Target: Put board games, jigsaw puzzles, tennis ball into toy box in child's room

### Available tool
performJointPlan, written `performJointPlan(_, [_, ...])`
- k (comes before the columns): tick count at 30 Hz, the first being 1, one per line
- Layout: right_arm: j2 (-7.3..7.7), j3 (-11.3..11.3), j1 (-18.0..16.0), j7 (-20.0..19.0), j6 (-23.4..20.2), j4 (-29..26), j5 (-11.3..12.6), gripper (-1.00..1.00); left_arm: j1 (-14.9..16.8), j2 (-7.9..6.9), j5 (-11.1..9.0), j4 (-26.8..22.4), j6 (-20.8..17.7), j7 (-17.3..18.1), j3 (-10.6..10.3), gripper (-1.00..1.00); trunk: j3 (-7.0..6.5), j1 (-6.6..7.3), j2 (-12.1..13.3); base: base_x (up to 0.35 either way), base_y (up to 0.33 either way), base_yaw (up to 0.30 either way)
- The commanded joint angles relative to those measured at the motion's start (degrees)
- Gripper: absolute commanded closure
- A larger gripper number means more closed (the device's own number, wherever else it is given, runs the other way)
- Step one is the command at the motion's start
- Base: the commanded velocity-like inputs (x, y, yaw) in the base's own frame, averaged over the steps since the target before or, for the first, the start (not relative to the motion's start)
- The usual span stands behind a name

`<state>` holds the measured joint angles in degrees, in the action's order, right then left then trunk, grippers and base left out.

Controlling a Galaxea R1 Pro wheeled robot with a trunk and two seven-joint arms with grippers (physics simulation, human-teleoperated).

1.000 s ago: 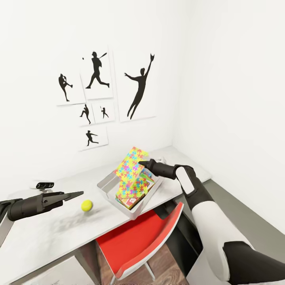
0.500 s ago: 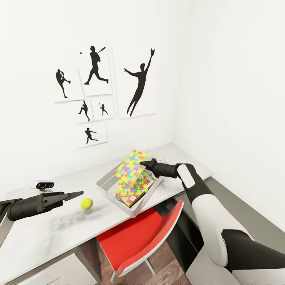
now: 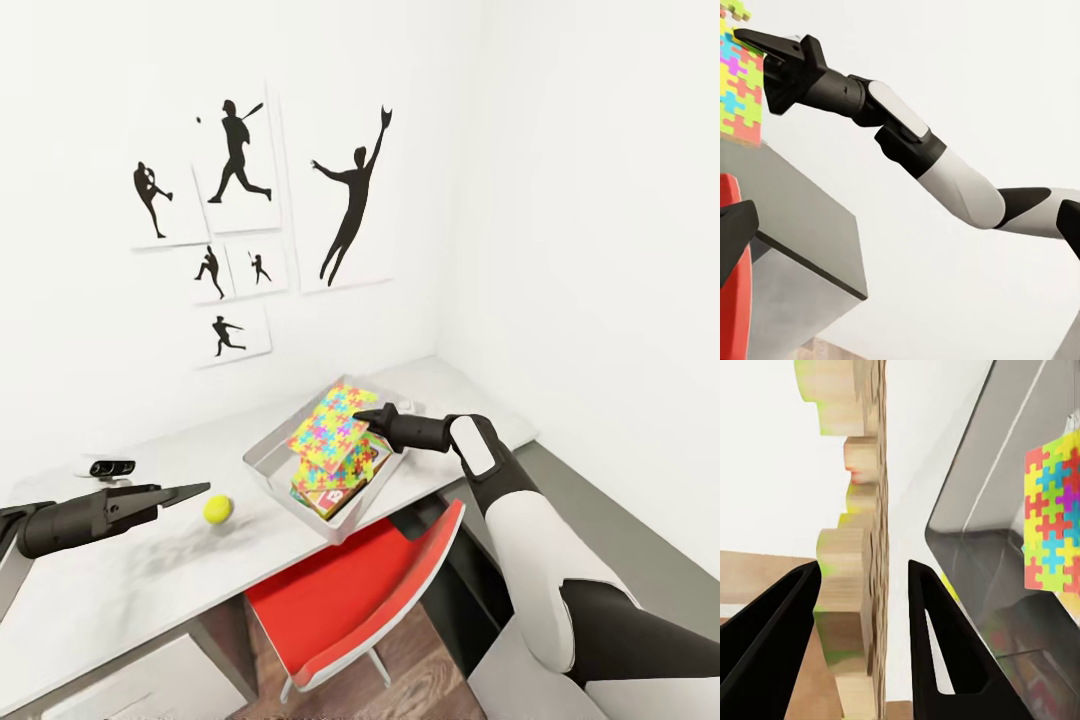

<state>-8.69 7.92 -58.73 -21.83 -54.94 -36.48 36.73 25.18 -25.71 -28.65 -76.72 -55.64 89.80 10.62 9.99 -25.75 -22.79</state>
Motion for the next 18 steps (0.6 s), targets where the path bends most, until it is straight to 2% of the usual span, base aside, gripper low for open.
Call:
performJointPlan(1, [-0.09,0.4,-0.1,-0.1,-0.5,0.0,-0.5,1.00,0.0,-0.03,0.0,0.0,-0.6,0.2,0.2,-1.00,0.22,-0.03,-0.1,0.000,0.000,0.000])
performJointPlan(6, [-0.09,0.4,-0.1,1.3,-1.1,1.2,-0.4,1.00,0.0,-0.04,0.0,0.0,-0.6,0.2,1.0,-1.00,0.67,-0.03,-0.1,0.000,0.000,0.000])
performJointPlan(18, [-0.25,0.5,-1.0,1.5,-0.8,3.3,-0.5,1.00,0.0,-0.04,0.0,0.0,-0.6,0.2,1.1,-1.00,1.77,-0.03,-0.1,0.000,0.000,0.000])
